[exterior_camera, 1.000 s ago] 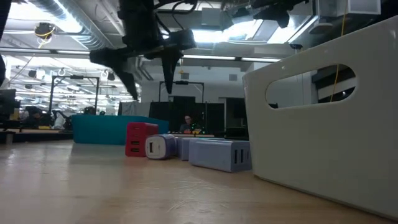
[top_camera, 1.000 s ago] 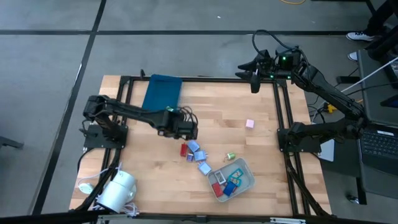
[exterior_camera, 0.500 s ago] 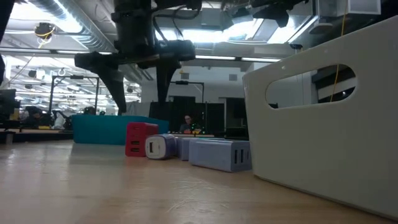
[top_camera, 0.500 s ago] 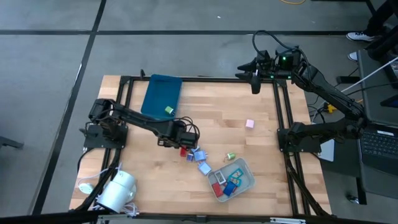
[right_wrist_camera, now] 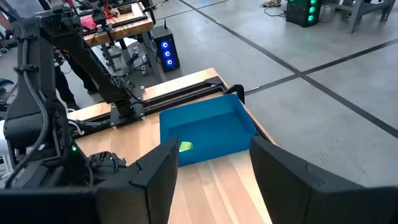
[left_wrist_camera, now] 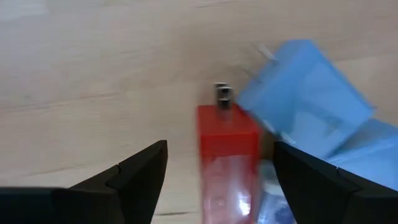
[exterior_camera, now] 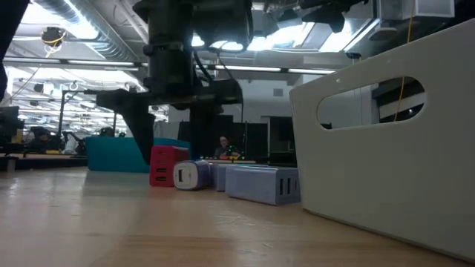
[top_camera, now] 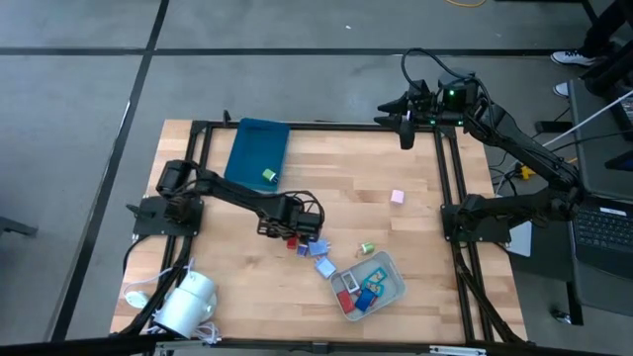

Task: Pick & Place Office items
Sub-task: Put the red charger adapter into the blue bin

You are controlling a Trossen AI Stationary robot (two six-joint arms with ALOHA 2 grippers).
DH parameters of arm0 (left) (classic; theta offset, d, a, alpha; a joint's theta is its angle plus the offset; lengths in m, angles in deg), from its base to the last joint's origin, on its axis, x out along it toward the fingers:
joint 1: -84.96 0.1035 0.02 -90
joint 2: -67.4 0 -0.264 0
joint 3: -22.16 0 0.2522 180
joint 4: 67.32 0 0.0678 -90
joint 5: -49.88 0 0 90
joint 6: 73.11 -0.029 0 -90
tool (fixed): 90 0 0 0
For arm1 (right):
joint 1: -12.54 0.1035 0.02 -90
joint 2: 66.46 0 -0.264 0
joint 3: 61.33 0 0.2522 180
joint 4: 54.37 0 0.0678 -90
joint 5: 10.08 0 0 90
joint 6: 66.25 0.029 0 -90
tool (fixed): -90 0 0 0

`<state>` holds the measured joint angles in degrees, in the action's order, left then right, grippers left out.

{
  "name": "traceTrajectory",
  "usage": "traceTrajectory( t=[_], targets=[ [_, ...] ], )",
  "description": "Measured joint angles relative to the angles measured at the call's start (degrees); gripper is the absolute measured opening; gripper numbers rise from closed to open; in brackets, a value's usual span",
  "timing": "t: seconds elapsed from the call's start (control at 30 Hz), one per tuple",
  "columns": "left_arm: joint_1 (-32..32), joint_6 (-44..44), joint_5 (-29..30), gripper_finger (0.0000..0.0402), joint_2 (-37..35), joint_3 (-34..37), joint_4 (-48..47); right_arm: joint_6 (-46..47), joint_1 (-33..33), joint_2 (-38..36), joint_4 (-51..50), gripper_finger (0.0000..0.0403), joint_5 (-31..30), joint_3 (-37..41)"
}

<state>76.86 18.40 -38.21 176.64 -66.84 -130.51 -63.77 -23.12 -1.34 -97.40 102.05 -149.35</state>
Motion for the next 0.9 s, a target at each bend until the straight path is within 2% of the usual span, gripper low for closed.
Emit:
traceTrajectory(
  t=[0.33,0.53,0.73,0.9],
  targets=[
    [-0.11,-2.93,-3.17,0.0186,3.39,-0.03,3.23,0.02,0.09,0.0,-0.11,0.0203,-0.02,0.0],
    [0.59,-6.62,-2.05,0.0111,3.16,-0.03,4.63,0.01,0.11,0.0,-0.14,0.0203,-0.02,0.0],
    [2.99,-10.1,1.85,0.011,-1.07,-0.03,5.38,0.02,0.11,0.0,-0.14,0.0203,-0.04,0.0],
    [6.63,-14.3,9.46,0.011,-8.77,-0.01,5.4,0.04,0.11,0.0,-0.11,0.0203,-0.07,0.0]
  ],
)
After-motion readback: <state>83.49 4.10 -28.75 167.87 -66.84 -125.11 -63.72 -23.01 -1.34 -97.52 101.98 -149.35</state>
